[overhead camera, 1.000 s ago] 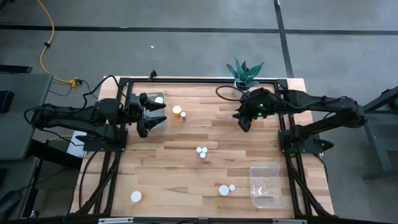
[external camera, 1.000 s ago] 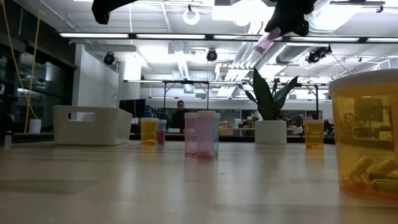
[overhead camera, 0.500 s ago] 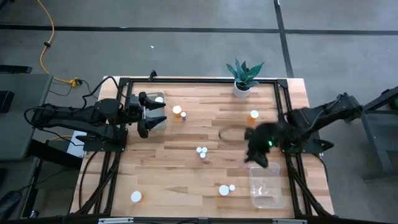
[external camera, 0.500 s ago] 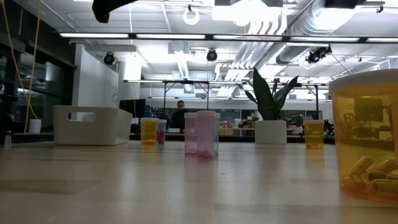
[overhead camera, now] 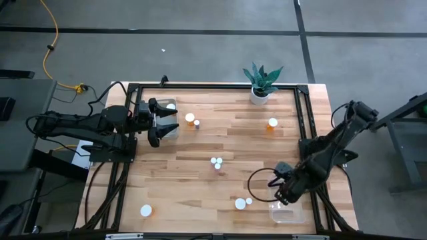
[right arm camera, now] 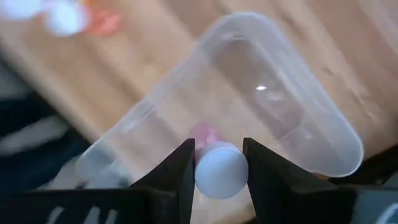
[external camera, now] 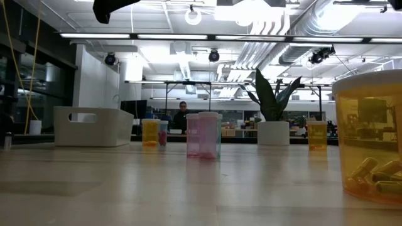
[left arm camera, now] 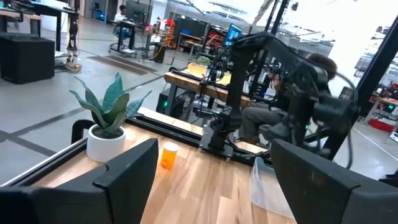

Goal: Pick and place medicine bottles into bin by pill shape (circle, oval)
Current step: Put the pink tablet bottle into the transparent bin, then put the orange capsule bottle into the gray bin

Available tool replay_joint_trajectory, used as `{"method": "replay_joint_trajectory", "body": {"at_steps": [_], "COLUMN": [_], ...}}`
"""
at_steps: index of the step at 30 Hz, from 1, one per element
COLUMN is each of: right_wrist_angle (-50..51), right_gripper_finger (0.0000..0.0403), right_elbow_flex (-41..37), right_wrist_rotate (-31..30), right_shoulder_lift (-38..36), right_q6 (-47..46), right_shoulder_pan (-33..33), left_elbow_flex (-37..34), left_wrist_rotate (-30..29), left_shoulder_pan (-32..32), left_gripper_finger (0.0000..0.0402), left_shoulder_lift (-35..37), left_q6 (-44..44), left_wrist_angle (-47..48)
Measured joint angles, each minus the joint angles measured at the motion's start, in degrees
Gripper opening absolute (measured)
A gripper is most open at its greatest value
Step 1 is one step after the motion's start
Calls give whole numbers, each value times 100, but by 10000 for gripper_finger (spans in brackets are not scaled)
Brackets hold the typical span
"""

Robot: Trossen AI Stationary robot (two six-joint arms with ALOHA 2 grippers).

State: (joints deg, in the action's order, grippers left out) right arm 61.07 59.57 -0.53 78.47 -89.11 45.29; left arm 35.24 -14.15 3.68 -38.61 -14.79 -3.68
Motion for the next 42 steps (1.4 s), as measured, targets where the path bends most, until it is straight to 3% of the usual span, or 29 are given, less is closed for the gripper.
{"method": "replay_joint_trajectory", "body": {"at_steps": [7, 22, 35, 42], "right_wrist_angle": [-21, -58, -54, -187], "right_gripper_finger": [109, 112, 219, 232], "right_elbow_flex": [-352, -356, -339, -339], "right_wrist_rotate": [-357, -350, -260, -441], "right_shoulder_lift": [564, 1121, 437, -382], "right_q6": [-1020, -1125, -999, -301], "right_shoulder_pan": [101, 101, 101, 101], "left_elbow_flex": [0, 0, 0, 0], "left_wrist_rotate": [0, -1, -2, -2], "left_shoulder_pan": [0, -1, 4, 4], "left_gripper_finger": [298, 298, 298, 298], "left_shoulder_lift": [0, 1, 0, 0], "left_q6": [0, 0, 0, 0], "left_wrist_angle": [0, -2, -2, -2]}}
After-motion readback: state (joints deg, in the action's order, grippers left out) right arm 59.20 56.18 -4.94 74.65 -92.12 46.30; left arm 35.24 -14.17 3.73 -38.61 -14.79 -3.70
